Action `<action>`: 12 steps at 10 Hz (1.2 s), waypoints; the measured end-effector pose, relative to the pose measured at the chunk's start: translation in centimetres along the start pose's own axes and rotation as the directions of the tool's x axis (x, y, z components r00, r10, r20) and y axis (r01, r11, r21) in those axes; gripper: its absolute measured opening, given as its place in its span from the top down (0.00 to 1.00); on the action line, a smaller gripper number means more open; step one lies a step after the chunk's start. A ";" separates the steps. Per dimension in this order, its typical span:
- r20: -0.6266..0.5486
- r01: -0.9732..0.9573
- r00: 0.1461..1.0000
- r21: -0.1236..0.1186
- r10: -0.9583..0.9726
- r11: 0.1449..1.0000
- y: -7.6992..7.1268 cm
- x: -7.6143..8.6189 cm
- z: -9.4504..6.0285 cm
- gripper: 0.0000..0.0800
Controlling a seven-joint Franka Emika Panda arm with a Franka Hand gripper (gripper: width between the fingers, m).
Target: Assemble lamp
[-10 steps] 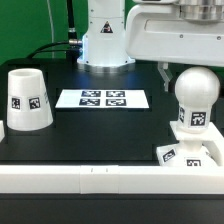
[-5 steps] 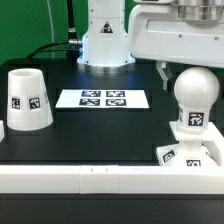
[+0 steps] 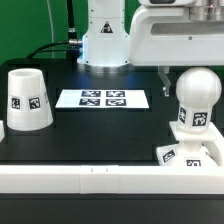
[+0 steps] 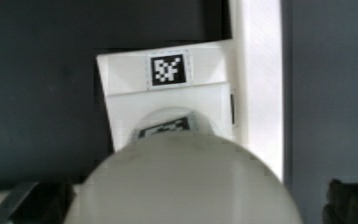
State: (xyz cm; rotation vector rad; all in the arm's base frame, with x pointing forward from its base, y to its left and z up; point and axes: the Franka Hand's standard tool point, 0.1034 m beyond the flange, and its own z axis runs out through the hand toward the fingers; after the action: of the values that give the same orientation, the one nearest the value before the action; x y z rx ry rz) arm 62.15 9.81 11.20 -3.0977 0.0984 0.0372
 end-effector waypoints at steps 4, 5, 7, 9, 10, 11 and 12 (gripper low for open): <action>0.004 0.370 0.929 -0.014 -0.370 0.929 0.0 0.0 0.1 0.13; 0.005 0.408 0.913 -0.015 -0.408 0.913 0.1 0.0 0.1 0.13; 0.008 0.508 0.861 -0.015 -0.508 0.861 0.2 0.0 0.1 0.13; 0.019 0.669 0.743 -0.031 -0.669 0.743 0.4 0.1 0.1 0.13; 0.030 0.743 0.669 -0.041 -0.742 0.668 0.4 0.1 0.1 0.13; 0.038 0.784 0.621 -0.047 -0.783 0.619 0.4 0.2 0.1 0.13; 0.050 0.843 0.538 -0.054 -0.842 0.535 0.5 0.3 -0.1 0.13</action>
Offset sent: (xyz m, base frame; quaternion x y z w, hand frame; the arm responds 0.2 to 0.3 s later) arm 0.0027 0.0005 0.0043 -0.0259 -0.0062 -0.2607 0.9651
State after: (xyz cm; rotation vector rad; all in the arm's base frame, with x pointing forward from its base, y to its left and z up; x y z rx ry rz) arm 62.45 9.33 11.24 -2.8205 -1.4340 0.0323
